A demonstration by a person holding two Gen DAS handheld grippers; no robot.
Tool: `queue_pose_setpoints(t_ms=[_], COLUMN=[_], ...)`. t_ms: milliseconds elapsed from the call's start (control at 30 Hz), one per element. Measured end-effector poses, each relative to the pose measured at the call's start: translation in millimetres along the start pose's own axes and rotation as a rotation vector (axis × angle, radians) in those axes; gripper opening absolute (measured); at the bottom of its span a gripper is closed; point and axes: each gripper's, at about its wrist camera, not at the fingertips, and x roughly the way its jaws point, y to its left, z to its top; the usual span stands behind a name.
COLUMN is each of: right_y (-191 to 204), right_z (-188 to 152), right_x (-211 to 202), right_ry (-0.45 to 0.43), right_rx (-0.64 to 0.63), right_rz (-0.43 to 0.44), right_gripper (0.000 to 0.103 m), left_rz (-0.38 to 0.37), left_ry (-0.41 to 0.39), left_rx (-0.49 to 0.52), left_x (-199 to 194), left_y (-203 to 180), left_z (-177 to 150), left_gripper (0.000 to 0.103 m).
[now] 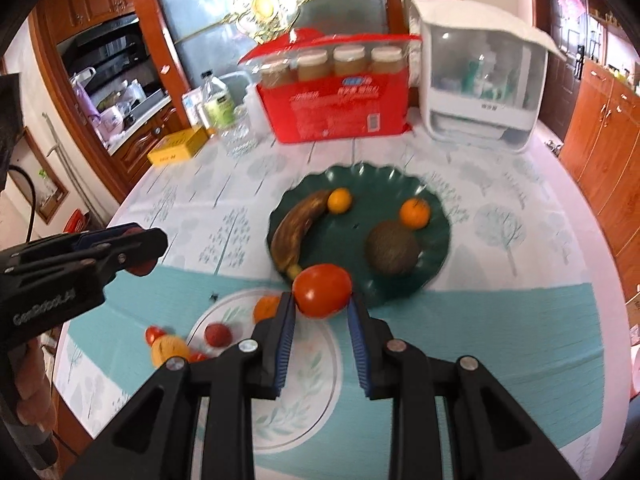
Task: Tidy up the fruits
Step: 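Carry the lychee and tomato over the green plate with both tools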
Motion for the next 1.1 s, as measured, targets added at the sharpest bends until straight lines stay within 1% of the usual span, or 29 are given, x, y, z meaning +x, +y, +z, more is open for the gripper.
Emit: queue_pose_setpoints(t_ms=[200, 300, 400, 467, 600, 700, 967, 1100], right_y=[-20, -30, -38, -42, -52, -56, -65, -67], right_z=[45, 69, 91, 104, 121, 124, 111, 106], right_x=[-2, 0, 8, 17, 49, 77, 157, 180], right_ry=[-0.058, -0.084, -0.103, -0.099, -0.056, -0.007, 0.15, 0.193], right_rx=[-0.006, 0.001, 0.009, 0.021, 0.055, 0.074, 0.089, 0.093], right_rz=[-0.056, -0.073, -0.085, -0.084, -0.061, -0.057, -0.072, -0.073], right_gripper=[0.027, 0.027, 0.027, 0.027, 0.027, 0.027, 0.027, 0.027], left_rz=[-0.014, -0.026, -0.032, -0.029, -0.044, -0.048, -0.056, -0.066], left_ry=[-0.001, 0.007, 0.02, 0.033, 0.068, 0.104, 0.186, 0.216], left_rx=[0.018, 0.016, 0.022, 0.029, 0.021, 0.005, -0.042, -0.048], left_x=[24, 38, 54, 69, 98, 125, 191, 212], left_y=[-11, -14, -17, -19, -19, -18, -14, -14], left_z=[46, 63, 79, 87, 96, 98, 91, 87], left_gripper=[0.03, 0.03, 0.03, 0.03, 0.03, 0.03, 0.03, 0.031])
